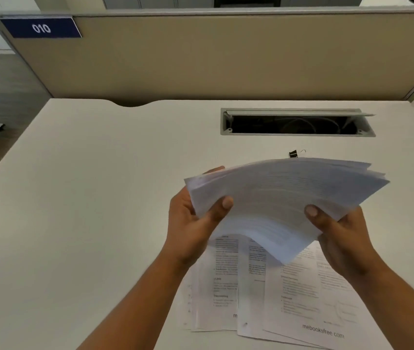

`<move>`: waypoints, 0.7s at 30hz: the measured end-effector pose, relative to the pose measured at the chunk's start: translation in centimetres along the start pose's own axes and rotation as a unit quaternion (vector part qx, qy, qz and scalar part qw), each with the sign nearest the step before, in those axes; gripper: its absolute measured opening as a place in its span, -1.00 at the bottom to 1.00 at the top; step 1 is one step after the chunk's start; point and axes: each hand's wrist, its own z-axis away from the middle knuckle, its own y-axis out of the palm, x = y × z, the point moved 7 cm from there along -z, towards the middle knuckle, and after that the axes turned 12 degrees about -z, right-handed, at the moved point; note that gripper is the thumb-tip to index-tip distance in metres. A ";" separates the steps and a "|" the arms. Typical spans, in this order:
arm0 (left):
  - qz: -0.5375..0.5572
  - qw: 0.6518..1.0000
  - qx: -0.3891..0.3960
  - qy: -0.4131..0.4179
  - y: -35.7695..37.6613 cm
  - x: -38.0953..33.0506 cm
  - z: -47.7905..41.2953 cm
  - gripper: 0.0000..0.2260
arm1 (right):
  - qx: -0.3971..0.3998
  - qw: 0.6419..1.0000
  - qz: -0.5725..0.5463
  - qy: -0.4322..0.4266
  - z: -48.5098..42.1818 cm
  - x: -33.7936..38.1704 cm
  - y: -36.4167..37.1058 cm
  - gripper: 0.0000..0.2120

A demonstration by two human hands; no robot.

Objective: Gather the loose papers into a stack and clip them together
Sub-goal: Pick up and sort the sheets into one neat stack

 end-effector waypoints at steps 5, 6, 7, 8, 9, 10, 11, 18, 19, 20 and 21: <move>-0.077 0.995 0.003 -0.062 0.3 2.5 -0.8 -0.78 | -0.011 1.000 0.015 0.016 -0.5 -1.2 -0.7 -0.59; -0.090 0.993 0.006 -0.082 0.5 3.4 -0.7 -0.81 | -0.020 0.999 0.024 0.026 -0.4 -1.8 -0.9 -0.60; -0.103 0.989 0.007 -0.103 0.6 4.2 -0.6 -0.84 | -0.028 0.998 0.033 0.038 -0.3 -2.4 -1.1 -0.61; -0.111 0.986 0.004 -0.121 0.6 4.9 -0.3 -0.87 | -0.034 0.997 0.041 0.049 -0.1 -3.0 -1.3 -0.63; -0.112 0.985 -0.002 -0.133 0.5 5.4 -0.2 -0.91 | -0.040 0.996 0.047 0.057 0.0 -3.4 -1.6 -0.66; -0.109 0.985 -0.008 -0.137 0.4 5.6 -0.2 -0.95 | -0.043 0.996 0.056 0.063 0.2 -3.5 -1.7 -0.71; -0.103 0.985 -0.014 -0.137 0.2 5.4 -0.2 -0.94 | -0.046 0.994 0.070 0.070 0.3 -3.6 -1.9 -0.75; 0.003 0.980 -0.010 -0.197 0.1 3.9 0.1 -0.74 | -0.069 0.985 0.114 0.112 1.3 -2.8 -2.1 -0.85; -0.003 0.976 -0.009 -0.217 0.2 4.2 0.6 -0.73 | -0.081 0.984 0.103 0.118 1.5 -2.8 -2.2 -0.85; -0.011 0.971 -0.009 -0.238 0.2 4.6 1.3 -0.72 | -0.089 0.983 0.091 0.129 1.8 -2.9 -2.1 -0.85; -0.019 0.966 -0.009 -0.258 0.2 5.0 2.1 -0.72 | -0.093 0.982 0.082 0.145 2.1 -3.1 -2.1 -0.84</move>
